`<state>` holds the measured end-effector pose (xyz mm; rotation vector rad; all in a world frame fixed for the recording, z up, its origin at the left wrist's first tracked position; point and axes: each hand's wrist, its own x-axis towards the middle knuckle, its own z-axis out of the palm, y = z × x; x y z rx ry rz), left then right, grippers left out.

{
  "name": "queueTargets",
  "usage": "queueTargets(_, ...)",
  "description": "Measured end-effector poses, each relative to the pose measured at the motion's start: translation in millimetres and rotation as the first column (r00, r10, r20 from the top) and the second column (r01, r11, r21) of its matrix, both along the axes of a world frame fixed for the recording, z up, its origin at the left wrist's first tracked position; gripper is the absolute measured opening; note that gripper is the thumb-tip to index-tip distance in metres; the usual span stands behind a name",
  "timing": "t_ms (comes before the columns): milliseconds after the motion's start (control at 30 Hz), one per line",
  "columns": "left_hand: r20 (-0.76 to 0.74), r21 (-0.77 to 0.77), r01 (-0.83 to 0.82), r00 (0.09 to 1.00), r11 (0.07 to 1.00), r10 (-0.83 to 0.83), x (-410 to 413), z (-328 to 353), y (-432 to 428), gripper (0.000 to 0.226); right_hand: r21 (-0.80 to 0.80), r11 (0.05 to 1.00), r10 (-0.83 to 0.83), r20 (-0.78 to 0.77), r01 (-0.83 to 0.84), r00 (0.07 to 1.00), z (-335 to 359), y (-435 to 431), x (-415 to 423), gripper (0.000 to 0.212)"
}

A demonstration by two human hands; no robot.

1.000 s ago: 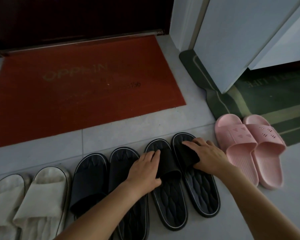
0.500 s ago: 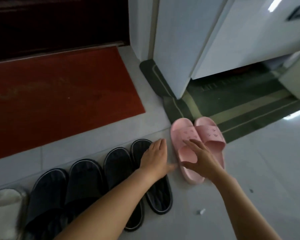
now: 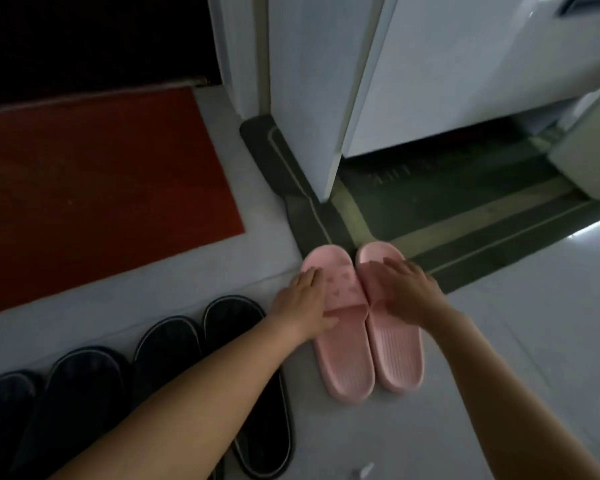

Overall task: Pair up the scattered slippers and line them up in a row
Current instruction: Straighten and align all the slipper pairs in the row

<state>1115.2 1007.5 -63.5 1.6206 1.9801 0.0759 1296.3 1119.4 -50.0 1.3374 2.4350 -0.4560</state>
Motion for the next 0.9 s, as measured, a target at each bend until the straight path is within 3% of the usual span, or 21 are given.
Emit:
queueTargets(200, -0.067, 0.102, -0.051, 0.996, 0.993, 0.058, -5, -7, -20, 0.086, -0.015, 1.000, -0.022, -0.202, 0.019, 0.979, -9, -8, -10, 0.060)
queueTargets(467, -0.070, 0.129, -0.063, 0.995, 0.990, 0.073, -11, -12, -59, 0.084, 0.003, 0.993, 0.113, -0.127, -0.114, 0.985, -2, -26, -29, 0.068)
queueTargets(900, -0.119, 0.147, -0.072, 0.989, 0.987, 0.090, -6, -11, -63, 0.079, -0.015, 0.987, 0.156, -0.066, -0.158, 0.985, 2, -27, -29, 0.071)
